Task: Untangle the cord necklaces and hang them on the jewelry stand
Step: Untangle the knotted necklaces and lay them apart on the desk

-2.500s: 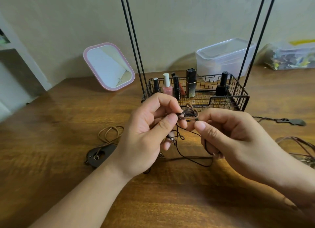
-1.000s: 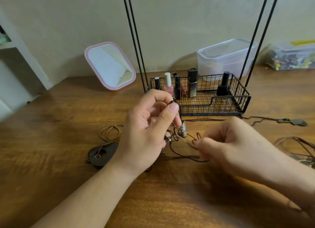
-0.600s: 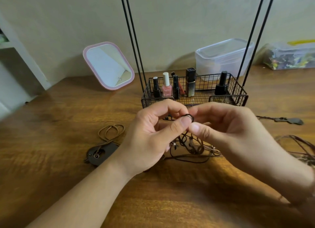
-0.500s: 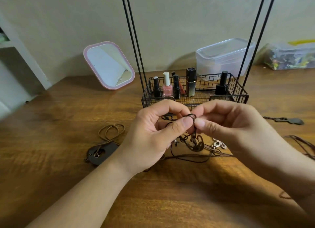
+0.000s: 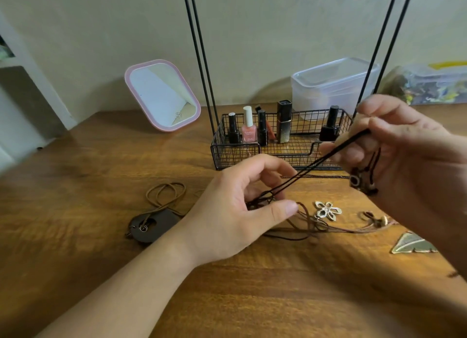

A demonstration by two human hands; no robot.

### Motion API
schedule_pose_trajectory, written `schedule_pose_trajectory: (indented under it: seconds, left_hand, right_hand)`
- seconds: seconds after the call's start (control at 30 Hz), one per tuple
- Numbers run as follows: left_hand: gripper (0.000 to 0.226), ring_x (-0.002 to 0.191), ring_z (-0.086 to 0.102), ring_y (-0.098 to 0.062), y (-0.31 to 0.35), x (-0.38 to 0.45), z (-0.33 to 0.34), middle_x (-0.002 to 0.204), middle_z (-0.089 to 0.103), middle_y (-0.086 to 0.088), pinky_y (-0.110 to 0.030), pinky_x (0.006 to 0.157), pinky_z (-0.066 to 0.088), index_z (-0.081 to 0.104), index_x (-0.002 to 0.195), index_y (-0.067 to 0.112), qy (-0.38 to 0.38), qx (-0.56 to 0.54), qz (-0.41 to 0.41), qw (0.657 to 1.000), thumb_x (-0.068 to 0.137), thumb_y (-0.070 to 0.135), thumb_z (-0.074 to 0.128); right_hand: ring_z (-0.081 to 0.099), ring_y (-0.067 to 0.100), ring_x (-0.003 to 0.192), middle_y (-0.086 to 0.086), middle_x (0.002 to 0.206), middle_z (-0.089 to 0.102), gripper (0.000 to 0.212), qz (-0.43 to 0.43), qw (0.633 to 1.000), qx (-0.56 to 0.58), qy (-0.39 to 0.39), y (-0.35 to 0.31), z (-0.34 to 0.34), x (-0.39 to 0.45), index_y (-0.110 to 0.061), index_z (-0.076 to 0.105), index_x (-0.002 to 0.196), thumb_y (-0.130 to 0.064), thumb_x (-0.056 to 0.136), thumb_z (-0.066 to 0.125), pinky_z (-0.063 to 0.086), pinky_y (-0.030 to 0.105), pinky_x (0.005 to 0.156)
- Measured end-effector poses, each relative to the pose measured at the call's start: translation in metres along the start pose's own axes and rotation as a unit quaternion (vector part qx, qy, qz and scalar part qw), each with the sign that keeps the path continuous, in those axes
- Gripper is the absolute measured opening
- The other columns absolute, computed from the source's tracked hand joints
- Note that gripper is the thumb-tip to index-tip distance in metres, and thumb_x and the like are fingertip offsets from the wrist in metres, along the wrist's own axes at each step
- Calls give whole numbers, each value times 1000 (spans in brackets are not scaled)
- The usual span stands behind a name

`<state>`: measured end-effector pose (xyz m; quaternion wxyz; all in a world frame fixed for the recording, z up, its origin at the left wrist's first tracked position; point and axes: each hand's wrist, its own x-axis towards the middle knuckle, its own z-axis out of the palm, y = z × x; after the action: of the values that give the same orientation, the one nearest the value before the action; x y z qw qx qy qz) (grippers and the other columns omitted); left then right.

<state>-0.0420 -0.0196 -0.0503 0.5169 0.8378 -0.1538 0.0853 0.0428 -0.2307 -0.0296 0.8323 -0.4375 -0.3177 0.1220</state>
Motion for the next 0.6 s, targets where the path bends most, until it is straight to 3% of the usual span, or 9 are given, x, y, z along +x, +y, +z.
schedule_pose_trajectory:
  seconds: [0.07, 0.13, 0.23, 0.37, 0.47, 0.53, 0.6]
  left_hand:
    - [29, 97, 66, -14, -2, 0, -1, 97, 66, 7, -32, 88, 55, 62, 111, 30, 4, 6, -8, 1000, 84, 25, 71]
    - [27, 98, 66, -14, -2, 1, -3, 97, 67, 7, -35, 90, 55, 63, 110, 27, 0, 18, -12, 1000, 85, 21, 69]
    - [34, 99, 66, -15, 0, 1, -8, 101, 68, 3, -34, 84, 57, 63, 111, 22, -20, -29, -26, 999, 81, 4, 61]
    - [50, 94, 69, -26, -1, 2, -13, 107, 68, -10, -35, 76, 57, 61, 115, 13, -25, -141, -53, 988, 74, -9, 42]
    - [50, 99, 68, -23, -1, 4, -12, 110, 70, -7, -37, 84, 57, 60, 116, 14, -15, -118, -43, 992, 80, -15, 40]
    - [47, 104, 67, -18, 0, 4, -11, 111, 70, -2, -32, 89, 55, 60, 116, 17, -11, -81, -35, 996, 86, -18, 49]
    - [48, 104, 66, -19, 1, 3, -10, 112, 69, 1, -34, 91, 56, 60, 118, 20, -12, -65, -36, 997, 85, -15, 58]
  right_hand:
    - [56, 13, 59, -2, 67, 59, 14, -11, 1000, -6, -6, -4, -3, 0, -19, 69, 87, -18, 74, 66, 45, 43, 90]
    - [52, 10, 52, -2, 64, 55, 12, -9, 1000, -17, 4, -10, -3, 1, -19, 68, 84, -15, 79, 59, 51, 33, 74]
    - [33, 6, 37, -1, 57, 43, 14, 35, 995, -81, 34, -17, -7, 3, -16, 67, 81, -12, 79, 54, 44, 24, 48]
    - [28, 5, 36, -6, 52, 42, 15, 39, 984, -170, 19, -19, -6, -1, -15, 69, 81, -24, 69, 71, 38, 23, 43]
    - [29, 7, 35, -4, 50, 41, 30, 23, 976, -217, 13, -21, -1, -4, -18, 69, 80, -41, 65, 82, 31, 19, 42]
    - [29, 15, 37, 4, 49, 41, 42, 17, 955, -294, 38, -23, 0, -7, -20, 70, 81, -56, 62, 82, 25, 19, 41]
    - [33, 29, 38, 12, 49, 46, 40, -18, 899, -437, 39, -24, 0, -11, -26, 72, 82, -64, 70, 72, 24, 25, 36]
